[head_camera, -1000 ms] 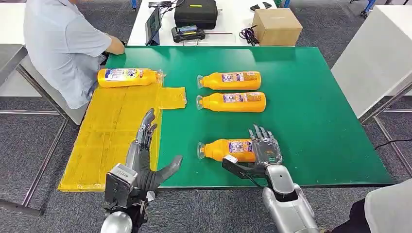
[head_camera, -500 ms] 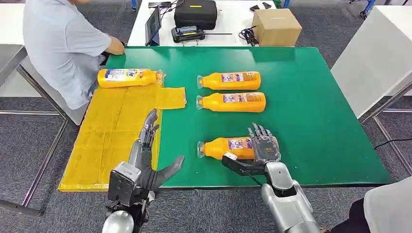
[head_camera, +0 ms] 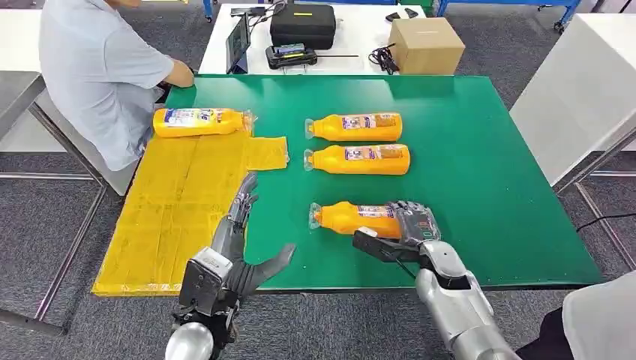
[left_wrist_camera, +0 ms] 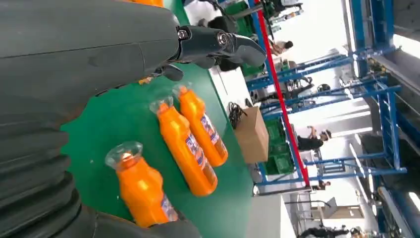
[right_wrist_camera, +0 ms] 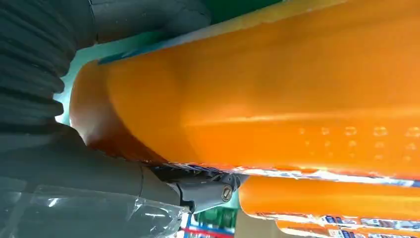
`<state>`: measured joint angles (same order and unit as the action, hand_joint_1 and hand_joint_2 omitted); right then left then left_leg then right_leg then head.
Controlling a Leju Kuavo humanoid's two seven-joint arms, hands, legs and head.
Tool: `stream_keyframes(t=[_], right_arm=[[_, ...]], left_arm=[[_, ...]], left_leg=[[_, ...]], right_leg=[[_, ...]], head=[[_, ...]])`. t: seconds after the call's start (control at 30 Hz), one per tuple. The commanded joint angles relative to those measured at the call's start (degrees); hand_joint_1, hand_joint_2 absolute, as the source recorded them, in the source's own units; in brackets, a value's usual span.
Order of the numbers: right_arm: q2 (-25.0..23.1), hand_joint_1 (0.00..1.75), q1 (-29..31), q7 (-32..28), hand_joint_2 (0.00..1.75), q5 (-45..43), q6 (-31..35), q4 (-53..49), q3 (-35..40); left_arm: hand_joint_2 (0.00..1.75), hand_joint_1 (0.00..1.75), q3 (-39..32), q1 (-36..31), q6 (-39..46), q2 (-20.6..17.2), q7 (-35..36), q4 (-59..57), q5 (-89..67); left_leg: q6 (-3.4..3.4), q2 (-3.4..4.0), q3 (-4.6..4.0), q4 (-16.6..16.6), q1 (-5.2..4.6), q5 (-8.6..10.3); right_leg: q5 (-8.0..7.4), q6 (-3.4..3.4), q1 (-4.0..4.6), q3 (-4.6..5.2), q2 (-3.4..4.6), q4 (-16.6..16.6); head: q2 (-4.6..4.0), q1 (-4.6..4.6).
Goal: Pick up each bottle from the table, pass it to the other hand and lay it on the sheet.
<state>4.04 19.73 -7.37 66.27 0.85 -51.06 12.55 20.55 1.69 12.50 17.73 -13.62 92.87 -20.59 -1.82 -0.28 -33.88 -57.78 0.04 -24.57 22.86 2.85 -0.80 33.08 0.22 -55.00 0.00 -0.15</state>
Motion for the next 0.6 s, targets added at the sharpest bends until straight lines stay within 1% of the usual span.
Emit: stream_keyframes(t=[0.03, 0.07, 0.1, 0.17, 0.2, 0.27, 0.3, 0.33, 0.37, 0.43, 0.47, 0.5, 0.57, 0.6], right_arm=[[2.16, 1.75, -2.60, 0.24, 1.75, -1.42, -1.74, 5.55, 0.50], [2.19, 1.75, -2.68, 0.32, 1.75, -1.66, -1.46, 5.25, 0.56], [2.00, 1.75, -2.79, 0.07, 1.75, -2.34, -0.93, 4.85, 0.27], [1.60, 1.75, -3.42, -1.97, 1.75, -5.53, 0.16, 2.84, -0.16], [1.51, 1.75, -3.94, -3.18, 1.75, -8.25, -0.35, 1.17, -0.54], [1.34, 1.75, -4.73, -4.46, 1.75, -10.56, -0.40, -1.55, -0.73], [1.11, 1.75, -5.04, -5.88, 1.75, -13.36, -2.24, -2.68, -1.29], [1.13, 1.75, -5.56, -7.59, 1.75, -17.99, -5.06, -4.34, -2.26], [1.13, 1.75, -5.56, -7.59, 1.75, -17.99, -5.06, -4.34, -2.26], [2.48, 1.75, -6.39, -8.15, 1.75, -20.92, -5.44, -8.64, -0.01], [2.54, 1.75, -6.52, -7.62, 1.75, -21.48, -5.74, -9.76, 0.46], [2.49, 1.75, -6.53, -8.28, 1.75, -23.91, -7.05, -11.08, 0.80], [2.98, 1.75, -6.15, -7.64, 1.75, -25.94, -7.52, -13.04, 2.49], [2.88, 1.75, -5.90, -8.26, 1.75, -26.73, -7.66, -13.45, 2.82]], left_arm=[[1.75, 0.00, 2.17, -1.36, -0.32, -0.01, -0.04, -4.45, 0.23], [1.75, 0.00, 2.11, -1.33, -0.34, 0.01, -0.04, -4.43, 0.23], [1.75, 0.00, 2.06, -1.25, -0.31, 0.03, -0.04, -4.43, 0.23], [1.75, 0.00, 1.96, -1.21, -0.28, 0.10, -0.08, -4.50, 0.22], [1.75, 0.00, 1.65, -1.25, -0.05, 0.33, -0.61, -4.64, 0.99], [1.75, 0.00, 1.02, -1.16, 0.76, 0.76, -1.15, -4.71, 2.11], [1.75, 0.00, 0.61, -1.10, 1.11, 1.01, -1.65, -4.73, 3.18], [1.75, 0.00, -0.24, -1.13, 1.46, 1.41, -2.20, -5.13, 5.62], [1.75, 0.00, -0.24, -1.13, 1.46, 1.41, -2.20, -5.13, 5.62], [1.75, 0.00, -1.56, -1.56, 2.27, 1.69, -2.08, -6.90, 10.31], [1.75, 0.00, -1.63, -1.84, 2.25, 1.48, -2.18, -7.58, 10.78], [1.75, 0.00, -2.87, -1.83, 1.81, 2.17, -1.25, -8.55, 14.40], [1.75, 0.00, -3.43, -2.59, 2.06, 1.91, -1.42, -10.90, 16.89], [1.75, 0.00, -4.10, -2.57, 2.41, 2.27, -0.79, -11.48, 18.87]], left_leg=[[0.03, -0.22, 0.15, 0.06, 0.05, 0.02], [0.06, -0.33, 0.16, 0.07, 0.05, 0.03], [0.04, -0.24, 0.25, 0.09, 0.04, 0.03], [0.06, -0.24, 0.25, 0.08, 0.06, 0.02], [0.04, -0.22, 0.26, 0.10, 0.05, 0.03], [0.07, -0.27, 0.26, 0.09, 0.06, 0.02], [0.04, -0.24, 0.28, 0.06, 0.05, 0.01], [0.04, -0.19, 0.28, 0.06, 0.04, 0.01], [0.06, -0.21, 0.24, 0.06, 0.05, 0.02], [0.04, -0.18, 0.24, 0.05, 0.03, 0.01], [0.07, -0.13, 0.25, 0.07, 0.04, 0.00], [0.06, -0.03, 0.28, 0.07, 0.04, -0.02], [0.14, -0.03, 0.26, 0.07, 0.04, -0.06], [0.11, 0.00, 0.23, 0.05, 0.02, -0.04]], right_leg=[[0.04, -0.07, 0.06, -0.19, -0.24, 0.09], [0.07, -0.10, 0.06, -0.19, -0.36, 0.09], [0.04, -0.08, 0.05, -0.16, -0.26, 0.11], [0.08, -0.05, 0.07, -0.14, -0.25, 0.12], [0.06, -0.02, 0.06, -0.26, -0.23, 0.14], [0.09, -0.05, 0.07, -0.33, -0.30, 0.12], [0.09, -0.02, 0.06, -0.36, -0.25, 0.10], [0.09, -0.02, 0.05, -0.34, -0.21, 0.07], [0.09, -0.05, 0.06, -0.32, -0.24, 0.08], [0.09, -0.01, 0.03, -0.32, -0.20, 0.05], [0.09, -0.04, 0.05, -0.32, -0.17, 0.07], [0.06, -0.03, 0.05, -0.32, -0.07, 0.06], [0.03, -0.13, 0.06, -0.28, -0.09, 0.05], [0.02, -0.10, 0.03, -0.22, -0.05, 0.02]], head=[[0.00, 0.04], [0.00, 0.00], [0.00, 0.02], [0.00, 0.02], [0.00, 0.00], [0.00, 0.00], [0.00, 0.02], [0.00, 0.02], [0.00, 0.02], [0.00, 0.04], [0.00, 0.02], [0.00, 0.02], [0.00, 0.02], [0.00, 0.02]])
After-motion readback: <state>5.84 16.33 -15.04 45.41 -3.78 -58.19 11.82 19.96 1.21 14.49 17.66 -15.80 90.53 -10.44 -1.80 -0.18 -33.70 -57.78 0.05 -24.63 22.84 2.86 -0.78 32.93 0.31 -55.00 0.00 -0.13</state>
